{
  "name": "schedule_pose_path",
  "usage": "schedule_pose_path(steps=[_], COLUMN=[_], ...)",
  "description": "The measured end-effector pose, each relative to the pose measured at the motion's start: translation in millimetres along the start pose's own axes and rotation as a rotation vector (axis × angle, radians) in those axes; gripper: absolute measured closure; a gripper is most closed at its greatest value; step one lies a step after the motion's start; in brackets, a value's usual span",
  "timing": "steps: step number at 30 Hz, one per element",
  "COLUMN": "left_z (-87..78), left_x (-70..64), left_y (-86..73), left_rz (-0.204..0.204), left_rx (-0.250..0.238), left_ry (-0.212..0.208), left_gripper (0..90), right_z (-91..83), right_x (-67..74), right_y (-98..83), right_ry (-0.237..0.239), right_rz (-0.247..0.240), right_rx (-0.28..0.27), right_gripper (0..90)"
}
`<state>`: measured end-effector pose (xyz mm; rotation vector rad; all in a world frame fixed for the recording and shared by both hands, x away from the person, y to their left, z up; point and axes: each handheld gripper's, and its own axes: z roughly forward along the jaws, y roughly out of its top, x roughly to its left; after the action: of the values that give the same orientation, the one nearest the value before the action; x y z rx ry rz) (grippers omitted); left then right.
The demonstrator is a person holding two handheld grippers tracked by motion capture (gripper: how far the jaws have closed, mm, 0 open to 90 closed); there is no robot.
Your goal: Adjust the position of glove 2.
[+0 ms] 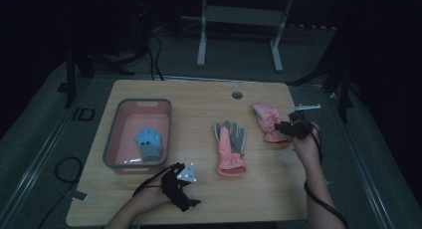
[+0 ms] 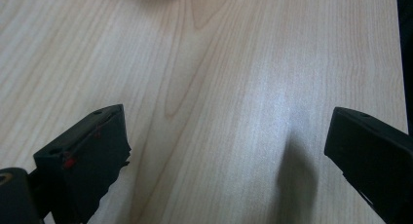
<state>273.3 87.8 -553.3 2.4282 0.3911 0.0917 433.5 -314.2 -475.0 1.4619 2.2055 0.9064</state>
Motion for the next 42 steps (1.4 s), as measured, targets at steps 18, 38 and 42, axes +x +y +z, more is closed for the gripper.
schedule_pose_path(steps=[18,38,42], left_z=[1.4,1.7,1.3], left_x=[0.6,0.0,0.2], left_y=[-2.4,-3.9,-3.7], left_rz=[-0.015,-0.009,-0.008], left_rx=[0.002,0.002,0.000], left_ry=[0.003,-0.004,-0.001], left_gripper=[2.6,2.5,2.5], right_z=[60.5,30.3,5.0], right_x=[-34.1,-9.8,-2.5], right_y=[14.4,16.0,12.3], right_ry=[0.035,-0.042,-0.063], right_rz=[0.035,0.050,0.068], right_rx=[0.108,0.079,0.055], right_gripper=[57.5,89.1,89.1])
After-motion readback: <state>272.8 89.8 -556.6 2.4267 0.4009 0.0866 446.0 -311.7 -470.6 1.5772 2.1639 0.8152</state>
